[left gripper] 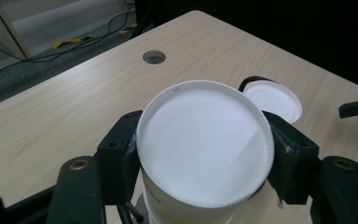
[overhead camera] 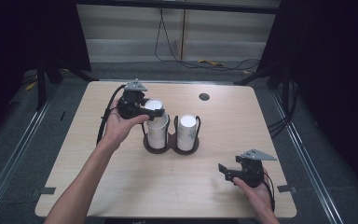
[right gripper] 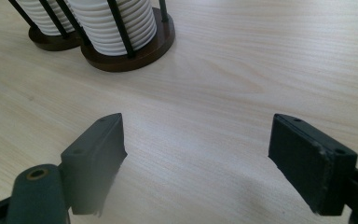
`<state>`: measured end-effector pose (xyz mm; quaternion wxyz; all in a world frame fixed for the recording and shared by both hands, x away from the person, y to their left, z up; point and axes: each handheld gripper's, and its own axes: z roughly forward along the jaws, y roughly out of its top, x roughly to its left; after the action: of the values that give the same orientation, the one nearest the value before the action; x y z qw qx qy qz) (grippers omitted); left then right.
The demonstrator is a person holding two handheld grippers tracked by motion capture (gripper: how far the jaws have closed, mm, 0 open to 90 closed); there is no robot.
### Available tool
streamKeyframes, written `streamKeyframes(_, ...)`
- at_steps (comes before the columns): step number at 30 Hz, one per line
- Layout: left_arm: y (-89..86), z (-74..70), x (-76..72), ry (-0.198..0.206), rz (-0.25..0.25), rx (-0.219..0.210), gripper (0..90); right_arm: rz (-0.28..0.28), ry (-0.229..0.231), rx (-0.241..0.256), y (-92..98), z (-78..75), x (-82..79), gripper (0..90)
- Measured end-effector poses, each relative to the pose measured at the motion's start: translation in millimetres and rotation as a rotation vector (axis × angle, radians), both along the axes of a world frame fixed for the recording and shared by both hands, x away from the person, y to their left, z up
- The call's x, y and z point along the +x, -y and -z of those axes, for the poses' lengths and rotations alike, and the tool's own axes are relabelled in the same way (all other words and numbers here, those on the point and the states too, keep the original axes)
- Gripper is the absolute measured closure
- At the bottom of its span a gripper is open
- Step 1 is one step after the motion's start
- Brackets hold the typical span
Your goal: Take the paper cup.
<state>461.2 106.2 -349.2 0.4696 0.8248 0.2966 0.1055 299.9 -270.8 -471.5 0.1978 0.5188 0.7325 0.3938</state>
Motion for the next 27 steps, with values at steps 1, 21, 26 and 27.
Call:
streamKeyframes(1, -0.3, -1.2, -0.6, 0.005, -0.002, -0.002, 36.1, -0.001, 0.002, -0.002, 0.2, 0.1, 0.1, 18.5)
streamKeyframes(21, -12.4, -15.0, -20.2, 0.073, 0.044, -0.075, 35.8, -0.005, 0.003, 0.001, -0.2, -0.1, -0.3, 18.4)
streamKeyframes(26, -17.3, -12.7, -27.8, 0.068, 0.067, -0.105, 35.8, -0.009, 0.009, 0.014, -0.6, -1.0, -0.9, 18.4)
streamKeyframes(27, -18.0, -11.4, -29.6, 0.064, 0.072, -0.112, 35.8, -0.011, 0.011, 0.014, -0.7, -1.0, -0.9, 18.4)
